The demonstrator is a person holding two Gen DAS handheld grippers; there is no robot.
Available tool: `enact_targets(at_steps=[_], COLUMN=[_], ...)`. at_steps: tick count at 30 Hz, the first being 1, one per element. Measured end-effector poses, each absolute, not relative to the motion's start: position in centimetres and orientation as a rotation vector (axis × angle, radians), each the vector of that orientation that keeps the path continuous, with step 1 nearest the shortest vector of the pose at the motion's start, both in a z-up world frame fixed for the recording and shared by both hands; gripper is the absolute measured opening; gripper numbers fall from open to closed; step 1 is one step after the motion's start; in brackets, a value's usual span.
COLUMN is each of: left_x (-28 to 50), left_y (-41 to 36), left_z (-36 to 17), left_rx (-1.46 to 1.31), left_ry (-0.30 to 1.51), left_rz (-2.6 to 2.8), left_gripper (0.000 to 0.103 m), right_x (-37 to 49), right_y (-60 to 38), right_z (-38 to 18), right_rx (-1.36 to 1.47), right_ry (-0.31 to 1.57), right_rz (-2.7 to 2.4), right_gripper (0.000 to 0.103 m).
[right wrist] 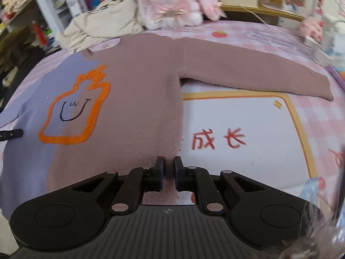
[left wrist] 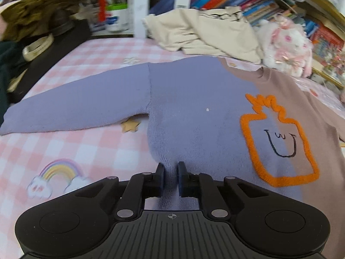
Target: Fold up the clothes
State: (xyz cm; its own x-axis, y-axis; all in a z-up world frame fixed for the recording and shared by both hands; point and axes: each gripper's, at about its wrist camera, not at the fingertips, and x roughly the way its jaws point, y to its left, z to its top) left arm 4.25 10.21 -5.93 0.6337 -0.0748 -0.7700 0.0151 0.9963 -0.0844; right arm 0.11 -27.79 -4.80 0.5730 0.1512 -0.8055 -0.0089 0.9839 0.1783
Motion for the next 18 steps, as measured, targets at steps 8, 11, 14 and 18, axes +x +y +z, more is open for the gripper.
enact_targets(at_steps=[8,11,14,18], left_x=[6.7,6.7,6.2,5.2], left_y=[9.2,9.3,9.6,10.6], left_z=[-6.4,-6.5,-6.6,-6.6], left_rx=[-0.056,-0.045,-0.060,-0.122], left_ry=[0.868,0.867,0.864,0.868], left_rz=[-0.121,-0.130,-0.122,-0.105], left_gripper=[0.010,0.010,0.011,0.018], right_x=[0.2,0.6,0.9,0.3], right_y=[-27.6,-27.4,-27.5,-27.9], right_z=[-5.0,-5.1,-5.2,-5.0], right_rx=[0.133,0.124,0.131,0.159], right_ry=[0.932,0.929,0.921,0.931], right_rz=[0.012,0.014,0.022,0.012], right_gripper=[0.010,0.010,0.010,0.016])
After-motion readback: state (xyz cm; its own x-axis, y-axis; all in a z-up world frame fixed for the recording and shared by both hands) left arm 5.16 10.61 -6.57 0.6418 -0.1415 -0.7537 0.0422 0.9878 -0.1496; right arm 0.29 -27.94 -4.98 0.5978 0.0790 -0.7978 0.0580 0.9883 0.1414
